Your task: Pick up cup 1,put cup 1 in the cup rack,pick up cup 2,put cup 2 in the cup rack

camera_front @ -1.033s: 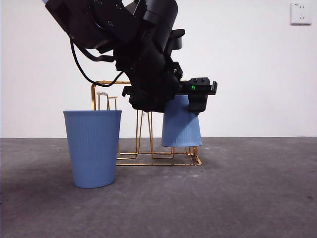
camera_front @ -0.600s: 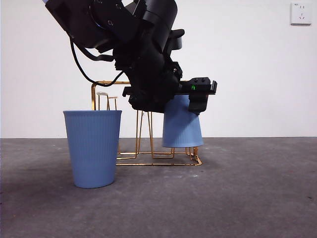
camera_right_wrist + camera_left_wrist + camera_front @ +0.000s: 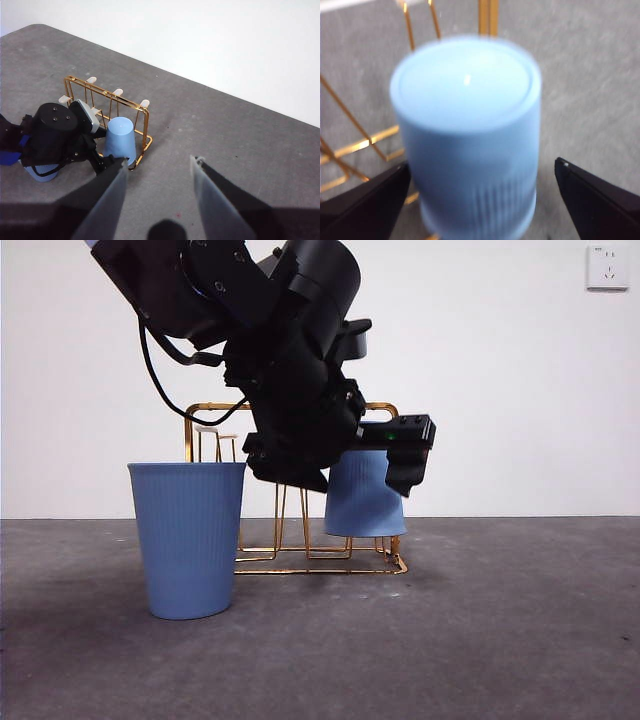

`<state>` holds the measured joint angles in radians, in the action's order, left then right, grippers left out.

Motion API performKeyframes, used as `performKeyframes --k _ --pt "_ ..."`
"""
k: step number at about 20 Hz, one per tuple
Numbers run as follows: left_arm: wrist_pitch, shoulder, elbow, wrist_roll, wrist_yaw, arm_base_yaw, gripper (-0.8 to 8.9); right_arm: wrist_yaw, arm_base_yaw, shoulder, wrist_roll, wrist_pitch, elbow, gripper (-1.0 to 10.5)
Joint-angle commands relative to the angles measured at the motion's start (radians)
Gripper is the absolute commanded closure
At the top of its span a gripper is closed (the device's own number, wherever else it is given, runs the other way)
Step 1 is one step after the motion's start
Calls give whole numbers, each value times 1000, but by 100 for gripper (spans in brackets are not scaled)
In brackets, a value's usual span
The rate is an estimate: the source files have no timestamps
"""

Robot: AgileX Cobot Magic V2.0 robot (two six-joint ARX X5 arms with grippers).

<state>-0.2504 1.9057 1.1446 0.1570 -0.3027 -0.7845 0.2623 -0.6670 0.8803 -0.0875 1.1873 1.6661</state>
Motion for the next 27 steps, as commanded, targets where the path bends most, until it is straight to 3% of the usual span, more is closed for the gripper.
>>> performKeyframes --k 1,20,27 --pt "31 13 -4 35 27 0 333 -1 0 -1 -4 -9 -5 725" --pt "148 -65 -2 98 134 -17 339 -1 0 13 -10 -14 -5 726" --pt "204 -135 -2 161 238 -23 342 -1 0 27 -11 -14 -5 725"
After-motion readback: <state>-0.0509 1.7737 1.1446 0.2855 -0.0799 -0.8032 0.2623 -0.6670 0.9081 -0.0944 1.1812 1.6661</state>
